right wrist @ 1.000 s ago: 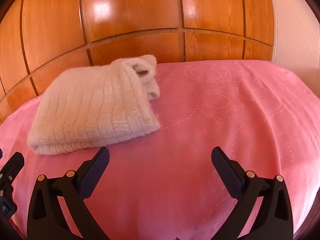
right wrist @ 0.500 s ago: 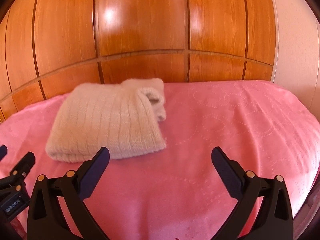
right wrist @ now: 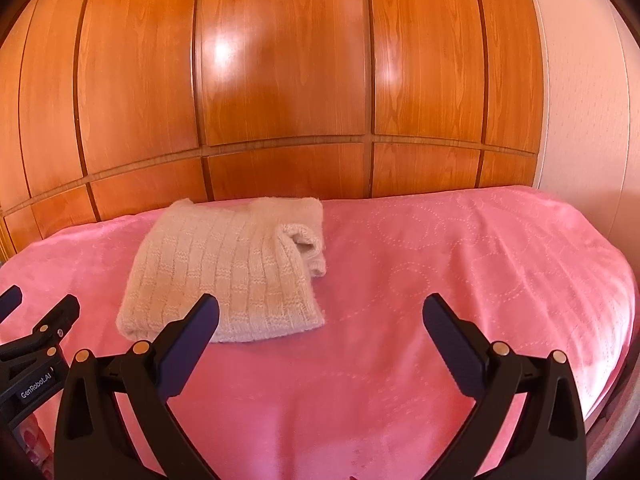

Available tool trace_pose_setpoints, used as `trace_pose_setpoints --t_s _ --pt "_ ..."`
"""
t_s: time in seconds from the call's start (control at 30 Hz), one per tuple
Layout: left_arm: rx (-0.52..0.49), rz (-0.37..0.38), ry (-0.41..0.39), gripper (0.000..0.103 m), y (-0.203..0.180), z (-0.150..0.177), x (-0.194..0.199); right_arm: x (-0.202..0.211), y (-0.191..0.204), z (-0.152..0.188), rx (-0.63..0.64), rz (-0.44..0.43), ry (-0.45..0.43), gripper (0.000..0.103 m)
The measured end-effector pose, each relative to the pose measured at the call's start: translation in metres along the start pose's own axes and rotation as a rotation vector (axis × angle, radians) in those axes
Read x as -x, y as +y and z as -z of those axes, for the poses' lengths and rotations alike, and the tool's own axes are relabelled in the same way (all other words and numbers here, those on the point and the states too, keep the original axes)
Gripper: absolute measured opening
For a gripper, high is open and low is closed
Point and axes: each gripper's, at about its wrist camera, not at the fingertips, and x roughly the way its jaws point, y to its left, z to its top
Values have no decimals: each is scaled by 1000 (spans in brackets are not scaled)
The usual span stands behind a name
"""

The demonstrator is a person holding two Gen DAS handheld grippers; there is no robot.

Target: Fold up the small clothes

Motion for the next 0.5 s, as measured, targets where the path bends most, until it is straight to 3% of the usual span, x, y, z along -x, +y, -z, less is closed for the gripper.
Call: trace_pose_setpoints --t_s 0.5 --pt "8 0 7 99 0 0 1 -4 0 3 1 -7 24 101"
